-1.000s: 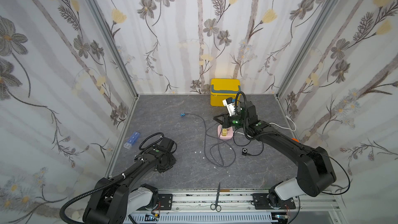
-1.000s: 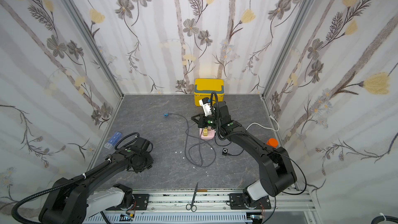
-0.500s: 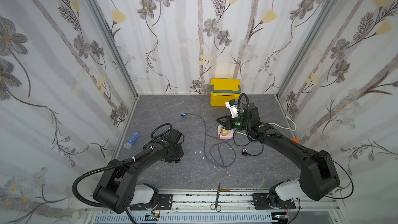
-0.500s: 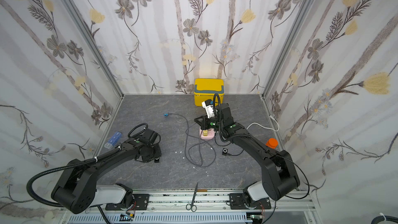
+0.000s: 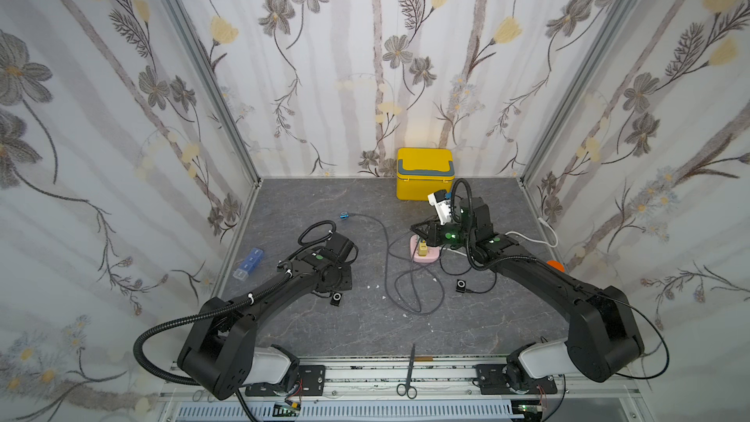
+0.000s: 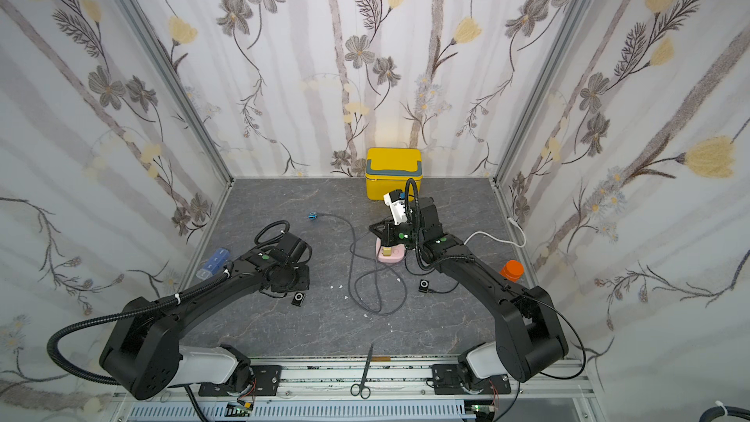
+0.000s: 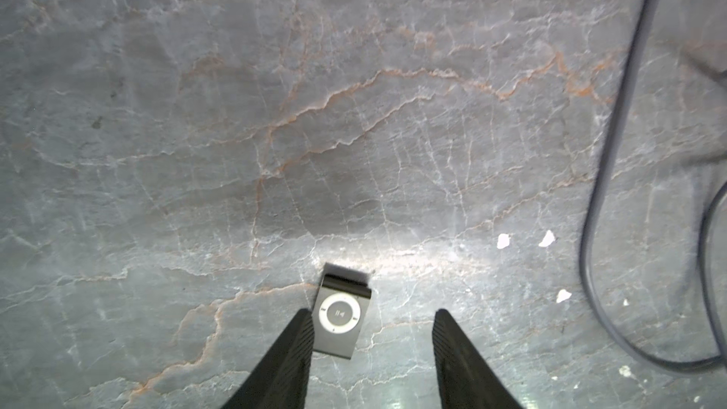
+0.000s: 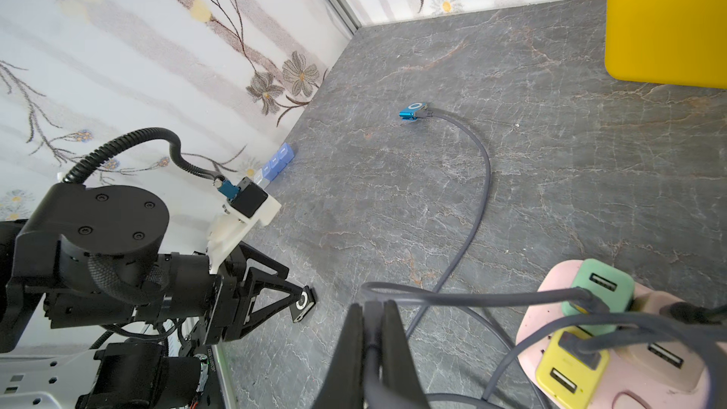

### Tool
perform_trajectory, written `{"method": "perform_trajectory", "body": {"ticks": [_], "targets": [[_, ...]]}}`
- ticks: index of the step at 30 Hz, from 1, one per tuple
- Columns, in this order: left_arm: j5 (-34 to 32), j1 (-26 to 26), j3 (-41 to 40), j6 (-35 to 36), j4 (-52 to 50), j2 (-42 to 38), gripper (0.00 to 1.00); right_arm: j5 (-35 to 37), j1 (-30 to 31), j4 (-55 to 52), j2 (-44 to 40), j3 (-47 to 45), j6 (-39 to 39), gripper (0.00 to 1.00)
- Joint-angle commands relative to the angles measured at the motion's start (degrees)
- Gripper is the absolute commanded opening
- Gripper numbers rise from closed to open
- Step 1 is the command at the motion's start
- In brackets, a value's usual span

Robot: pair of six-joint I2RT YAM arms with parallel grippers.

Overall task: Charge mp3
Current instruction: Pick up the MP3 player from the center of the board.

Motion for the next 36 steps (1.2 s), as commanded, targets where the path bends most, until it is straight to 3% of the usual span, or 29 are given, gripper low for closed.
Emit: {"method": "perform_trajectory", "body": {"ticks": [1,7,17,29,36], "targets": [[-2.67,-0.02,-1.89,-0.86,-3.34,0.60,0.57,0.00,0.02,2.34,-0.81,-0.63,0.03,0.00],[-2.88,0.10,-4.12,-1.02,-0.67,0.77,0.63,-0.20,-0.03,2.56,-1.62,-1.18,0.16,0.00],[0.45,0.06,-2.98,1.72,3.70,7.55,0.63,0.25,-0.24,2.65,-2.80,-2.65,0.00,0.00],[1.16,-0.90,-1.92,1.26,1.32,9.27,0.44,0.02,-0.79,3.16,-4.10,-3.98,0.07,0.00],[2.05,-0.87,-3.33,-0.09,-1.00,9.08,0.45,-0.63,-1.05,3.43,-4.08,-4.72,0.07,0.00]]}}
